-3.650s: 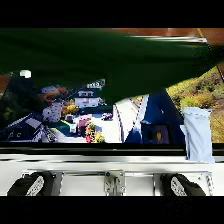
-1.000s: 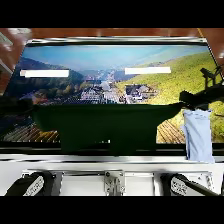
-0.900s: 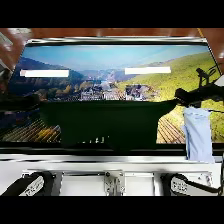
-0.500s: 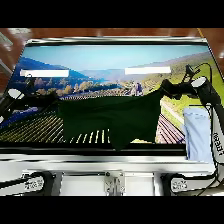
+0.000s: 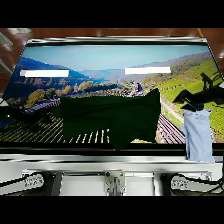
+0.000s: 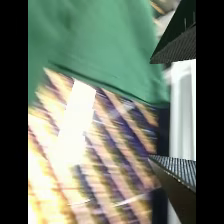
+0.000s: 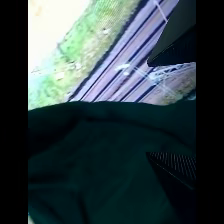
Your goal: Fold the shirts.
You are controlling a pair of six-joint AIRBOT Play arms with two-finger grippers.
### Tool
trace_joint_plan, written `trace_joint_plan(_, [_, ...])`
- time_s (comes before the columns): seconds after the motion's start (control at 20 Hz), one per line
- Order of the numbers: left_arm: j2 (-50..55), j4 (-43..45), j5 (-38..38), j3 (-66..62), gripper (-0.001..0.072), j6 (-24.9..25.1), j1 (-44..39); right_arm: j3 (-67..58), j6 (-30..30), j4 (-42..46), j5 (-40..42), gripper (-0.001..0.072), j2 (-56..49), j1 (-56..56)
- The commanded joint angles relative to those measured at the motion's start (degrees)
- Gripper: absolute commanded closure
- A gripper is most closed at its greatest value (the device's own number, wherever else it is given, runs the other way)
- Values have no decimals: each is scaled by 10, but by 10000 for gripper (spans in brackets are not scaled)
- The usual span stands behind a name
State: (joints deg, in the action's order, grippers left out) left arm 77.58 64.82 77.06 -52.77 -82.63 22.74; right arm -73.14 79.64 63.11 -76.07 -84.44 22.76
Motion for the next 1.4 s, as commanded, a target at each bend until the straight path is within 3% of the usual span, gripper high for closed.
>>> trace_joint_plan(0.0, [-11,-61,-24,119,35,36,14,47,-6,-12,-73,78,7,40])
trace_joint_plan(0.2, [-9,-160,-108,190,35,63,-11,63,-7,-32,-52,78,7,39])
trace_joint_plan(0.55, [1,-216,-165,196,49,63,-40,63,-9,-29,-29,77,7,39])
trace_joint_plan(0.6, [3,-216,-170,196,192,56,-48,63,-8,-28,-30,77,5,39])
trace_joint_plan(0.65, [4,-218,-181,196,381,47,-55,64,-8,-28,-33,77,2,39])
trace_joint_plan(0.75, [3,-223,-196,195,548,38,-62,83,-8,-29,-36,77,-2,39])
trace_joint_plan(0.8, [2,-223,-196,195,678,43,-62,99,-8,-33,-35,77,-4,39])
trace_joint_plan(1.05, [-37,-223,-195,193,675,62,-61,173,-18,-44,-3,78,-29,17])
trace_joint_plan(1.35, [-92,-222,-153,193,675,72,-61,177,-24,-73,45,81,-72,-49])
